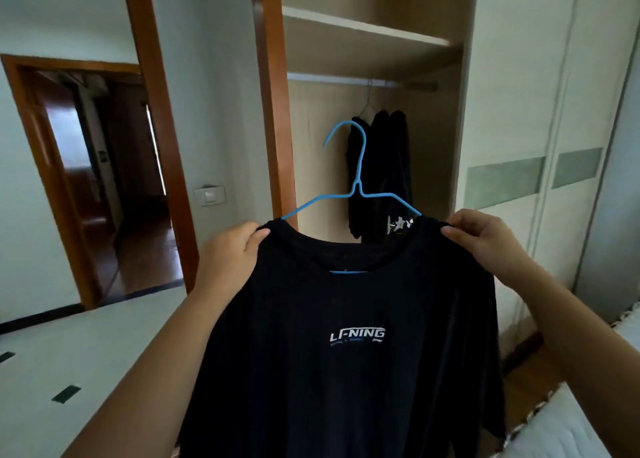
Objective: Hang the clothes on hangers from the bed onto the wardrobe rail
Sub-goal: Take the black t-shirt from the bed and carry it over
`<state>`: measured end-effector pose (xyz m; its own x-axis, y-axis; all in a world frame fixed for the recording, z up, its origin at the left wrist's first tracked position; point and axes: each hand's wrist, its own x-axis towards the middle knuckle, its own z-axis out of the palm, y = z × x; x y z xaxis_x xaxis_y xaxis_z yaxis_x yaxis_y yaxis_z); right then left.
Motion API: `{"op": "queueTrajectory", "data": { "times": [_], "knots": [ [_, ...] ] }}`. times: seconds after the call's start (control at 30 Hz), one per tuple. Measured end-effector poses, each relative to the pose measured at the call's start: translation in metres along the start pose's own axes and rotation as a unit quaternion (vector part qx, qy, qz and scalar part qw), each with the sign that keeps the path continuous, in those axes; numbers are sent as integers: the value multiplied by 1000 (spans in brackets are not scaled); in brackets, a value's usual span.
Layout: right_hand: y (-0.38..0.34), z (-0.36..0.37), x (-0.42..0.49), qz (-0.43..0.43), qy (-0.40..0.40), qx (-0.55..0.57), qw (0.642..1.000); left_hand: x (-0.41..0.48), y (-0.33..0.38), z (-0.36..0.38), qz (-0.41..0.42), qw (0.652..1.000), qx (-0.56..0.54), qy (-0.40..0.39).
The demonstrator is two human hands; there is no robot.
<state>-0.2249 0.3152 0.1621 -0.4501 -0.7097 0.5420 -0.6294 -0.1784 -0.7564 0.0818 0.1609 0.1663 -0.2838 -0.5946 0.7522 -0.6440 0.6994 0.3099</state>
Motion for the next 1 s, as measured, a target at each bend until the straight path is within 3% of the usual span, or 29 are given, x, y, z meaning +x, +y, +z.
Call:
{"op": "queueTrajectory", "data": {
  "times": [0.17, 0.37, 0.6, 0.7, 1.0],
  "knots": [
    [34, -2, 55, 13, 20, -64, 998, 58, -8, 58, 11, 1000, -26, 11],
    [58, 0, 97, 39, 52, -135, 989, 115, -23, 127, 8, 991, -124, -40],
    [78, -5, 128, 73, 134, -230, 961, 174, -16, 200, 117, 981, -152, -30],
    [71, -3, 138, 86, 174, -245, 950, 202, -13, 228, 116, 974, -189, -34],
    [46, 4, 163, 131, 149, -374, 906, 240, -26, 286, 109, 954, -264, 85]
  ]
}}
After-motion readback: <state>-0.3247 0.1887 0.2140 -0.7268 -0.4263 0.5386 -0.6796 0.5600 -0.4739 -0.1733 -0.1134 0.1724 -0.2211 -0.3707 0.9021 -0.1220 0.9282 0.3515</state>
